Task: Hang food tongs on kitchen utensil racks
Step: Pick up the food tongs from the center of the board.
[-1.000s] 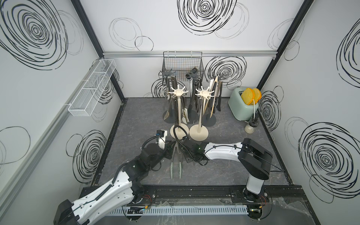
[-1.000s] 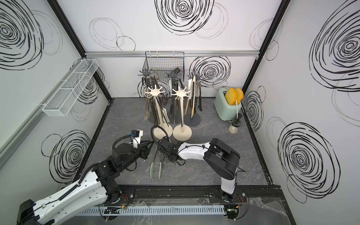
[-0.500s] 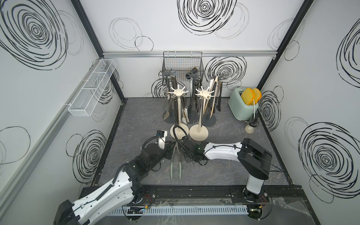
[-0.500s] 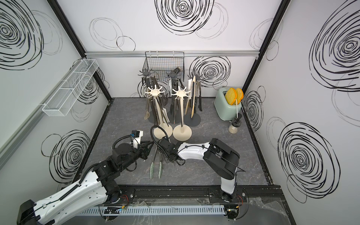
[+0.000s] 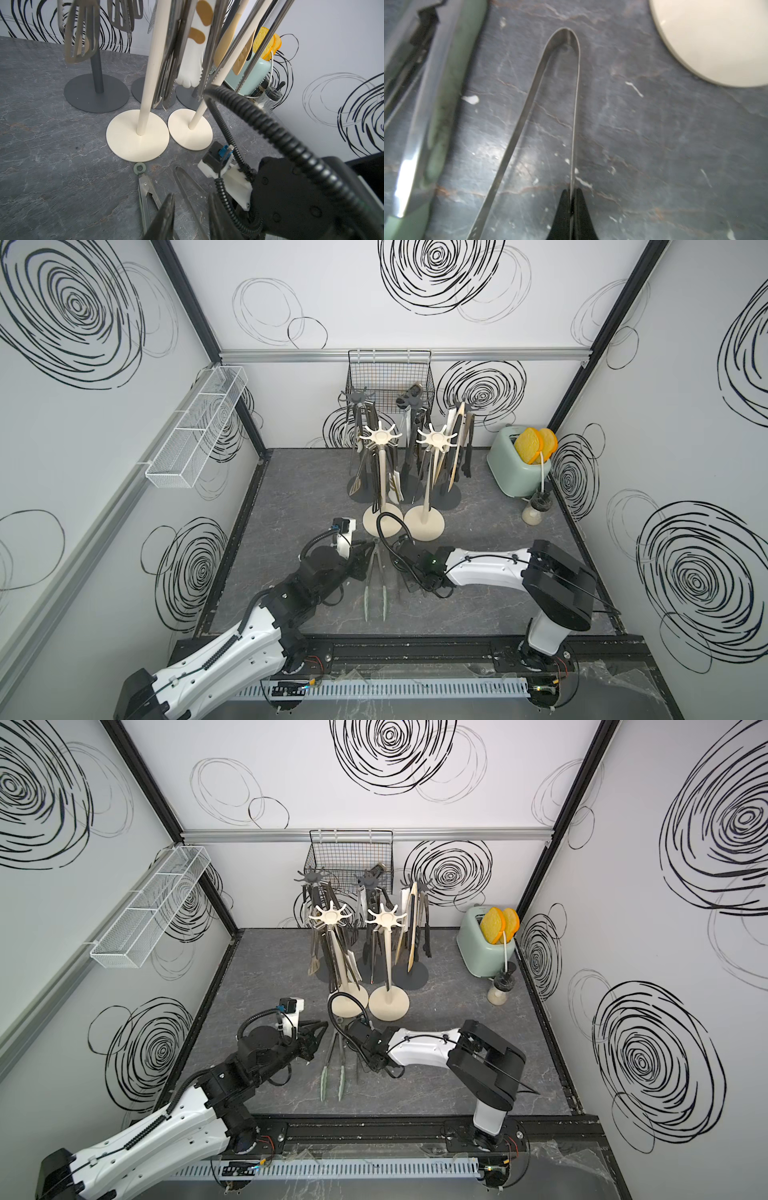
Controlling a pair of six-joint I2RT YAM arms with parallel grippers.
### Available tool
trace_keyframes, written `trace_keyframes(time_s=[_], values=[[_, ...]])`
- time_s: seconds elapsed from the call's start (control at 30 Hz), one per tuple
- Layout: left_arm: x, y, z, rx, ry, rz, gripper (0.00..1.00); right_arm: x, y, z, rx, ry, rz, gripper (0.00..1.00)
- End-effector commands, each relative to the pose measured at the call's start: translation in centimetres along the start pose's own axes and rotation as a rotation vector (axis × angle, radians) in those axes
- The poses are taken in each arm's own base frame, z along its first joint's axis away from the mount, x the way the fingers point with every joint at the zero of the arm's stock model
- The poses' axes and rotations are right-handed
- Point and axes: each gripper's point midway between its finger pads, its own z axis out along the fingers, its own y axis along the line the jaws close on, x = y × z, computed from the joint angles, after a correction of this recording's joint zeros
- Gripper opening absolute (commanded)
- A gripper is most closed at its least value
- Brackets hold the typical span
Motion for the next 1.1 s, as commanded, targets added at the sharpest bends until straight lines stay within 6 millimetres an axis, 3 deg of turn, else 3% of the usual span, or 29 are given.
trace_keyframes(time_s=[0.0, 0.3, 0.5, 0.67, 0.9, 1.07], values=[[-0.4, -0.1, -0.1, 0.014, -0.024, -0.026, 0.32, 0.8, -2.9, -1.8, 0.088, -0.017, 0.049, 0.00], [-0.5, -0.5, 0.2, 0.029, -0.018, -0.025, 0.32, 2.1, -10.7, -3.8, 0.128, -0.054, 0.278, 0.00], [-0.2, -0.7, 0.5, 0.040, 0.000, -0.024, 0.32, -0.7, -17.0, -7.1, 0.116, -0.237, 0.431, 0.00], [0.0, -0.3, 0.7, 0.028, -0.005, -0.029, 0.32, -5.2, -20.9, -12.5, 0.061, -0.514, 0.445, 0.00], [0.5, -0.4, 0.8, 0.039, 0.003, -0.033, 0.32, -10.5, -22.2, -20.3, -0.096, -0.848, 0.303, 0.00], [0.8, -0.6, 0.9, 0.060, 0.001, -0.035, 0.32, -12.8, -19.9, -25.0, -0.208, -1.032, 0.104, 0.00]])
